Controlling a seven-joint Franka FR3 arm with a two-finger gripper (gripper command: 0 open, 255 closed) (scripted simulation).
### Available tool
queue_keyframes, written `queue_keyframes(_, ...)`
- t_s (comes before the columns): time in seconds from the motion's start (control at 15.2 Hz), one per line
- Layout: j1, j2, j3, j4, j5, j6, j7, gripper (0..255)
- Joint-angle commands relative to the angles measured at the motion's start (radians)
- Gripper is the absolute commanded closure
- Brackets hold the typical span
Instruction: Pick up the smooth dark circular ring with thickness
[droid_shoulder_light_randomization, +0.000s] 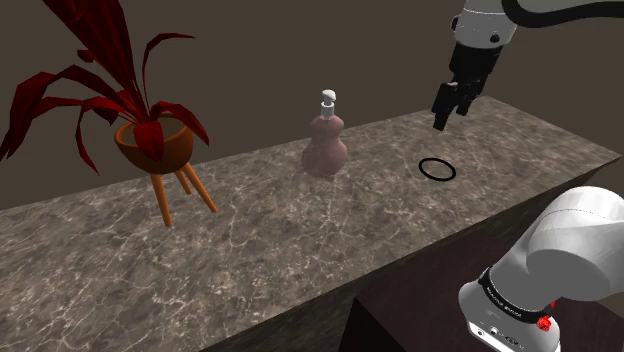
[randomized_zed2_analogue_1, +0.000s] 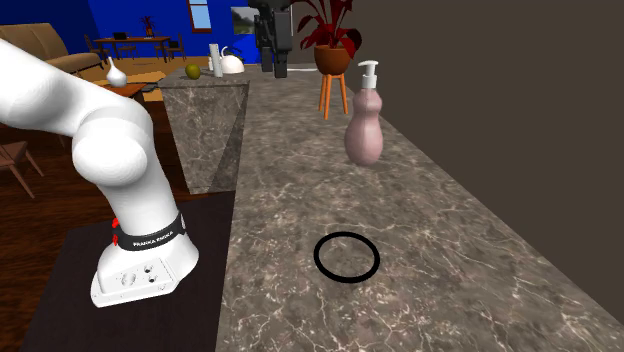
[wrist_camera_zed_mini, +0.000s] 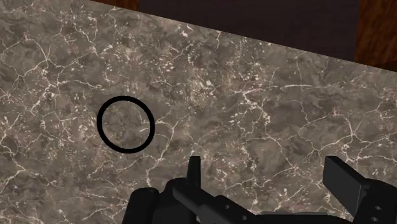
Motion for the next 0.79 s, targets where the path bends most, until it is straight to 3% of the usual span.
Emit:
queue_keyframes(0.0,0.0,0.0,0.0,0.0,0.0,0.0,0.0,0)
queue_keyframes(0.73,-0.106,0.104,-0.197,-0.17,-0.124,0.301,-0.098,0)
